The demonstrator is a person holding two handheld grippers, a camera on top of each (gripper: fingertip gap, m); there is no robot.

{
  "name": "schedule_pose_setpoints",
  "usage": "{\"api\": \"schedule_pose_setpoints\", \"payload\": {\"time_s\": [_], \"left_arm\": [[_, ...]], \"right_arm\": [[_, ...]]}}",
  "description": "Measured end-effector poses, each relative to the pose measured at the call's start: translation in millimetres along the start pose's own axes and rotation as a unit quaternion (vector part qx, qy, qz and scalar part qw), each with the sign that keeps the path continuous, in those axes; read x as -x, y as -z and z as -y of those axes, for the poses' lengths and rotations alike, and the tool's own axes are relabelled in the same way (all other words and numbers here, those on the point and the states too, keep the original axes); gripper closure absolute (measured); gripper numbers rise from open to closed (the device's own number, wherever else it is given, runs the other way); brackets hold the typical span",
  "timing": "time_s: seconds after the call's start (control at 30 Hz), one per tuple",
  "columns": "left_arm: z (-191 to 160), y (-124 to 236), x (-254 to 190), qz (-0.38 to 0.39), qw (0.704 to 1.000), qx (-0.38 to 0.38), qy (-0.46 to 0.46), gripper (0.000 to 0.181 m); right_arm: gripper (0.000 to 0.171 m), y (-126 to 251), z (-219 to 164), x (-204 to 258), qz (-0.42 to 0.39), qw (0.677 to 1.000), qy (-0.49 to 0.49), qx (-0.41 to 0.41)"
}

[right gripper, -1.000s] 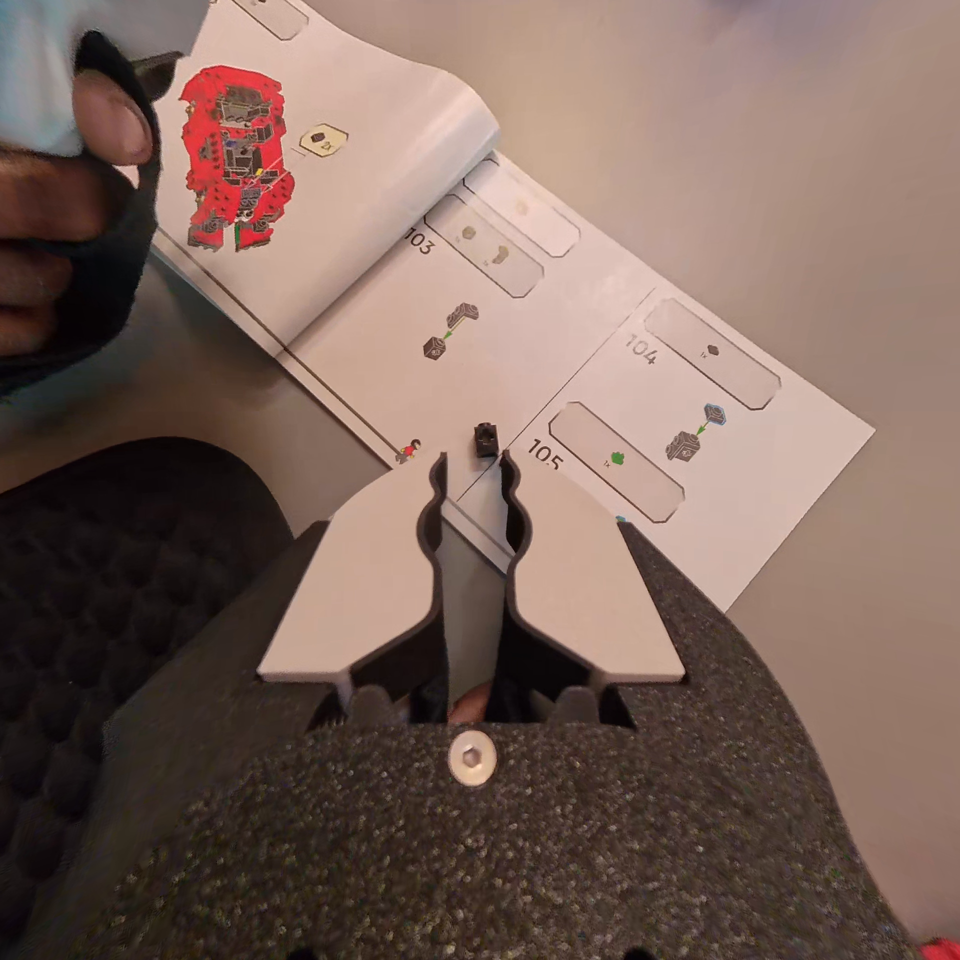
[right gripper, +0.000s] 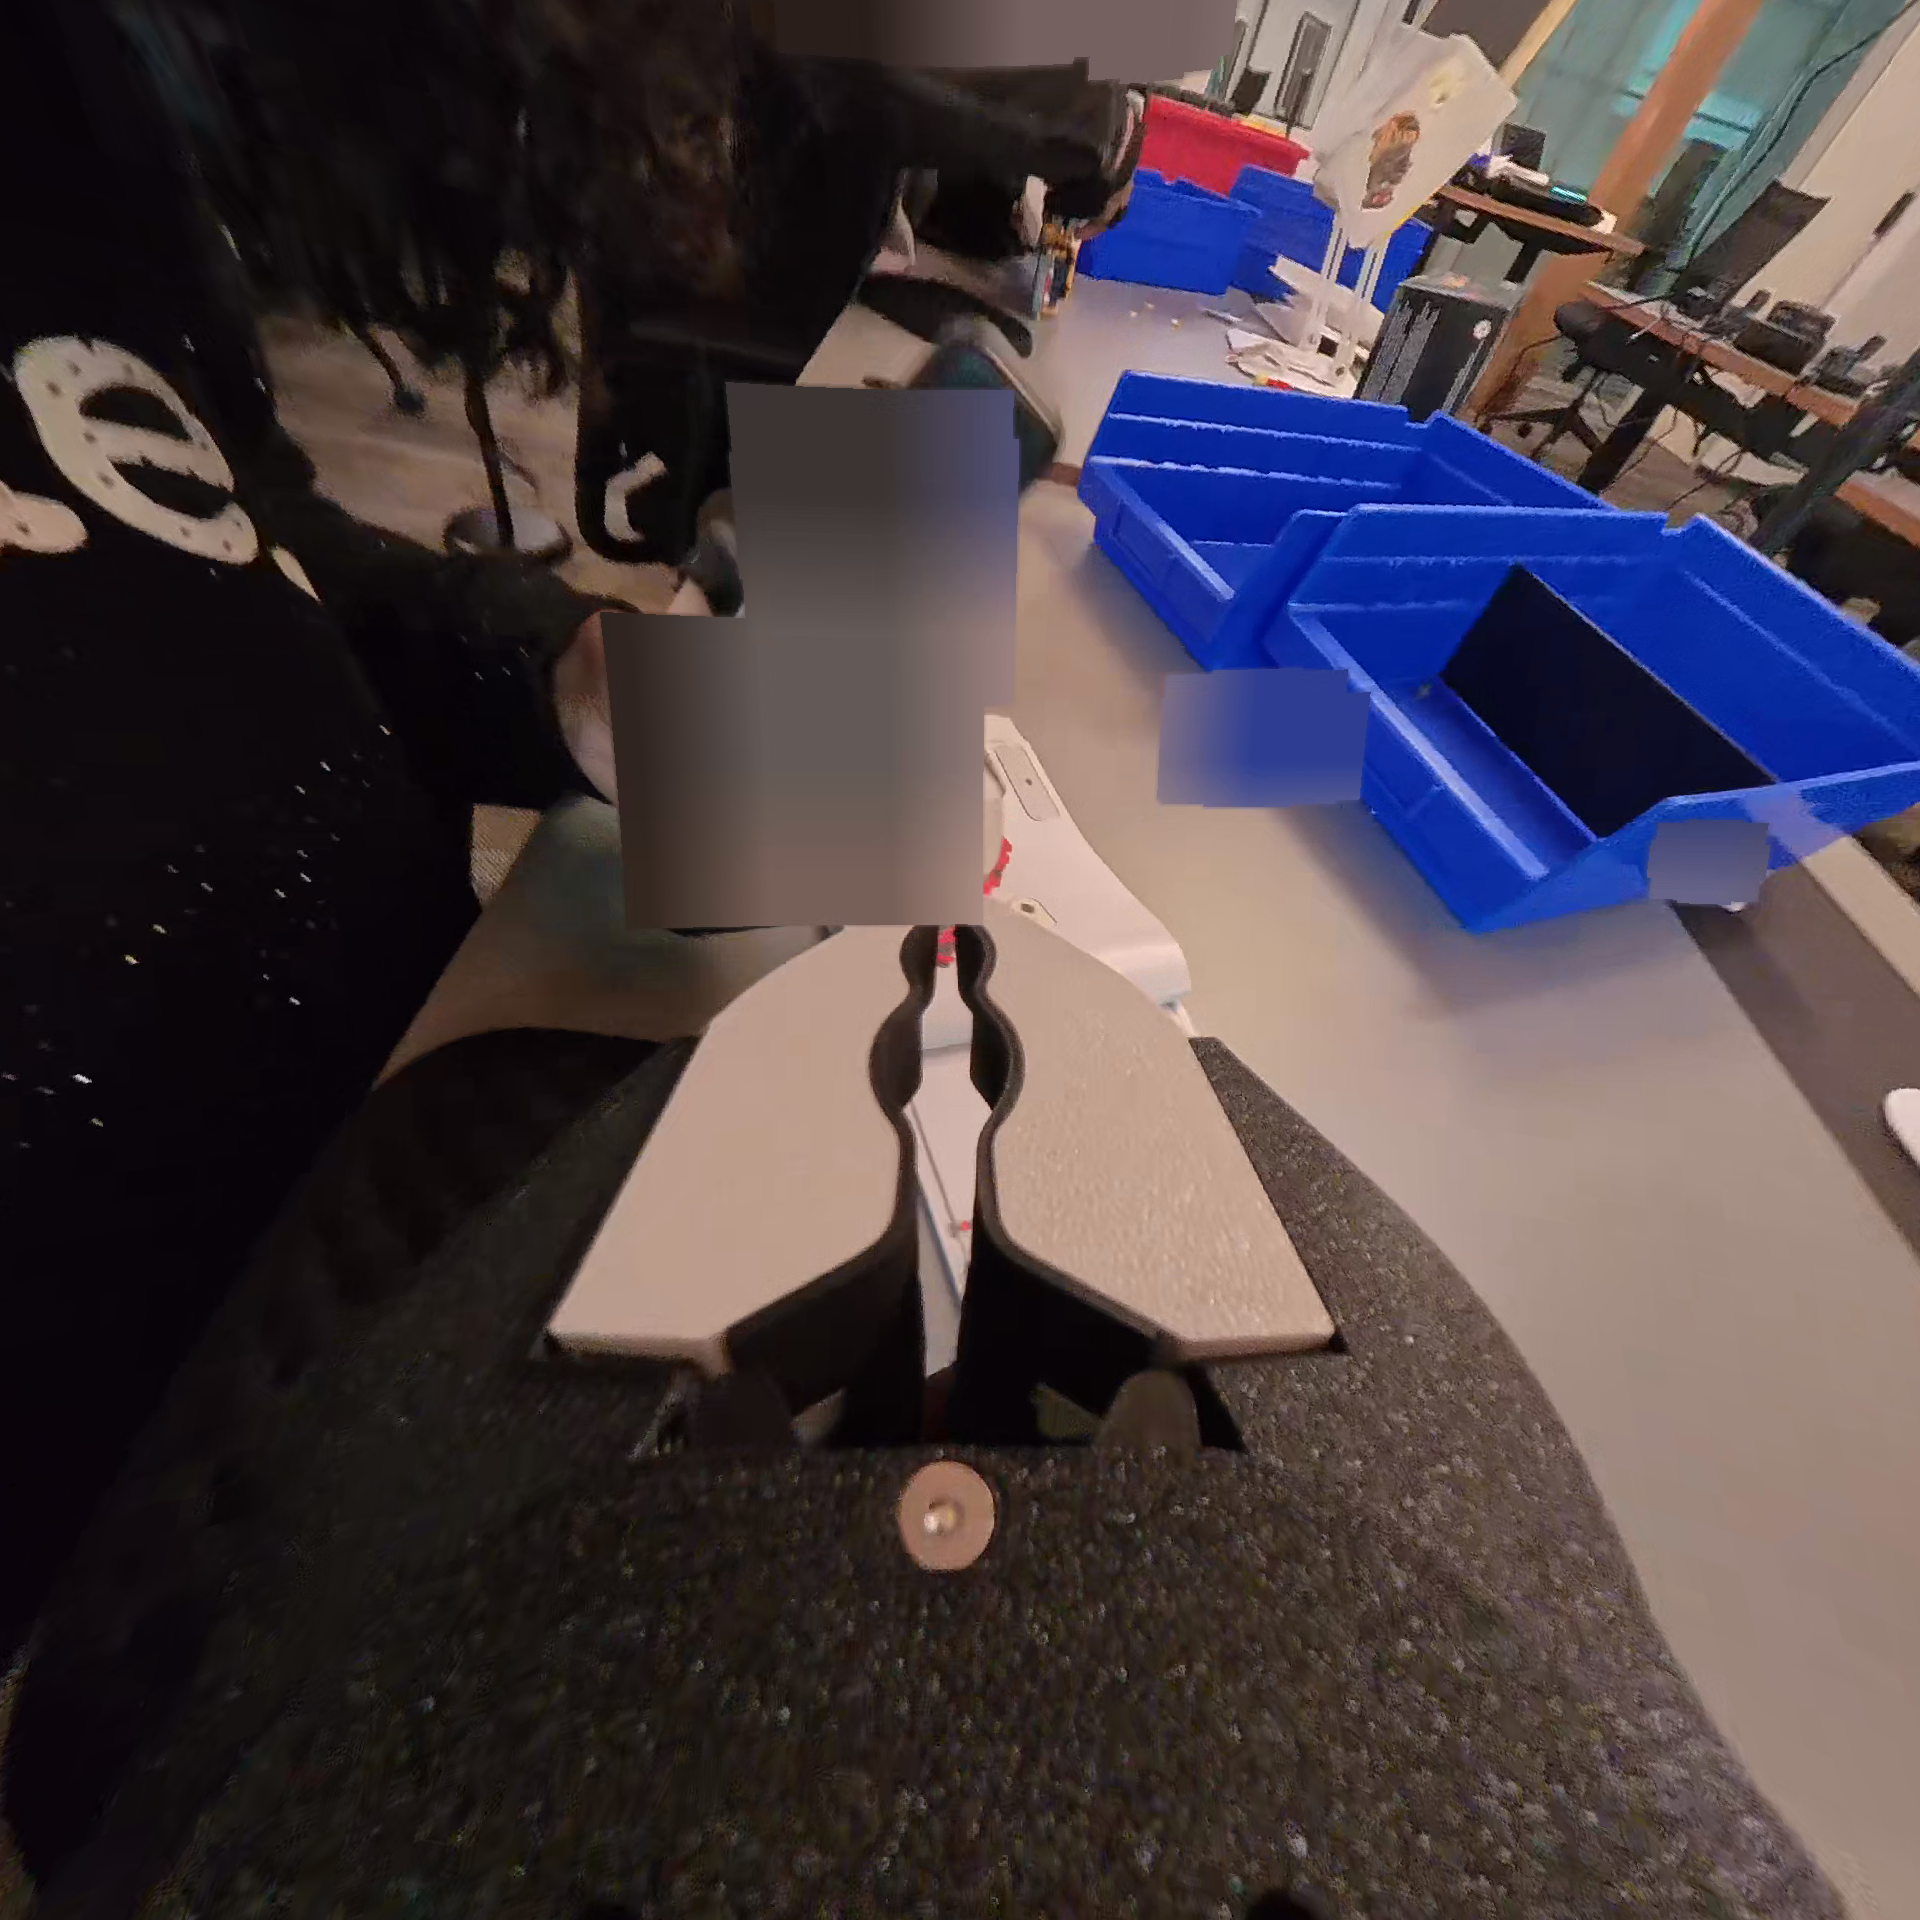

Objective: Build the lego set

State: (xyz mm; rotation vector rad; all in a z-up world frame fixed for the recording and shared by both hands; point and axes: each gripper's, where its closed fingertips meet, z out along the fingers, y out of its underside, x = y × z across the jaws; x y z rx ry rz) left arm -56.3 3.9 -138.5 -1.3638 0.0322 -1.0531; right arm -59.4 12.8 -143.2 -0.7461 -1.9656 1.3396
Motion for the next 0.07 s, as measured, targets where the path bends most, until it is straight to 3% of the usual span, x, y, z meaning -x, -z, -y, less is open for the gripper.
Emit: {"api": "schedule_pose_setpoints", "payload": {"time_s": [0.03, 0.07], "left_arm": [[-2.8, -0.5, 1.4, 0.025, 0.996, 0.025, -0.078, 0.151], [-5.1, -1.3, 2.4, 0.045, 0.986, 0.049, -0.152, 0.149]], "right_arm": [[0.168, 0.1, 0.8, 1.8, 0.007, 1.0, -0.015, -0.007], [0.168, 0.0, 0.2, 3.2, 0.013, 0.999, -0.028, -0.009]]}}
